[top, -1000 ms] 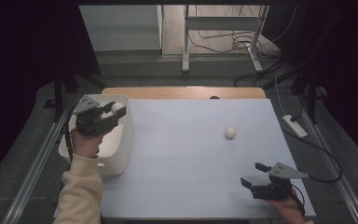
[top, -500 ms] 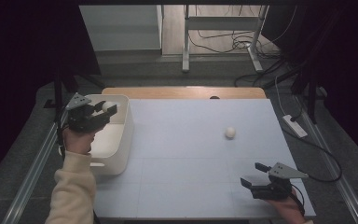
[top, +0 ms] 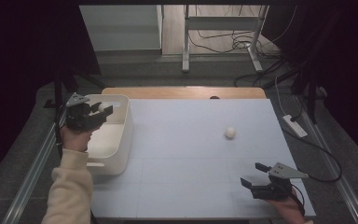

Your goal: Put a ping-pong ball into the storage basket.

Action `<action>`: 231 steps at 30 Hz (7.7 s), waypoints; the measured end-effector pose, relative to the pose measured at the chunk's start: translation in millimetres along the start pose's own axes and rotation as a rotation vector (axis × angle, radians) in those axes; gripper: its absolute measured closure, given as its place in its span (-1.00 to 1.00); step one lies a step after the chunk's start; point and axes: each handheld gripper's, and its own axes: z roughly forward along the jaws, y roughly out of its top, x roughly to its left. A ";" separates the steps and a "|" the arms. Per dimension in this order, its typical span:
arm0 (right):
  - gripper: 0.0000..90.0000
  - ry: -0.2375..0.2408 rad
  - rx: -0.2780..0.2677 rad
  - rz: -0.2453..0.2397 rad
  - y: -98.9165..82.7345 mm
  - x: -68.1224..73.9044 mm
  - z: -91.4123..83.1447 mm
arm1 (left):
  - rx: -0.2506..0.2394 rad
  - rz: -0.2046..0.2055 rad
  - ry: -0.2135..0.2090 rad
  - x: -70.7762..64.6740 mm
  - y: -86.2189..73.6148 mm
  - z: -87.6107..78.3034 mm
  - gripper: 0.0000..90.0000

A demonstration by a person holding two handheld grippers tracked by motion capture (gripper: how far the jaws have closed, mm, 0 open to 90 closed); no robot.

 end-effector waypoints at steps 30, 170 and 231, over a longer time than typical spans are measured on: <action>-0.71 -0.001 0.006 -0.002 0.1 0.0 0.6 | 0.104 -0.023 0.058 15.0 -5.6 9.6 0.11; -0.71 -0.016 -0.006 0.000 -1.0 -0.4 -1.1 | 0.023 0.226 -0.420 -144.5 -15.3 28.1 -0.72; -0.71 -0.018 -0.002 0.004 -1.4 -1.0 -1.0 | 0.098 0.278 -0.458 -184.8 -20.6 78.7 -0.72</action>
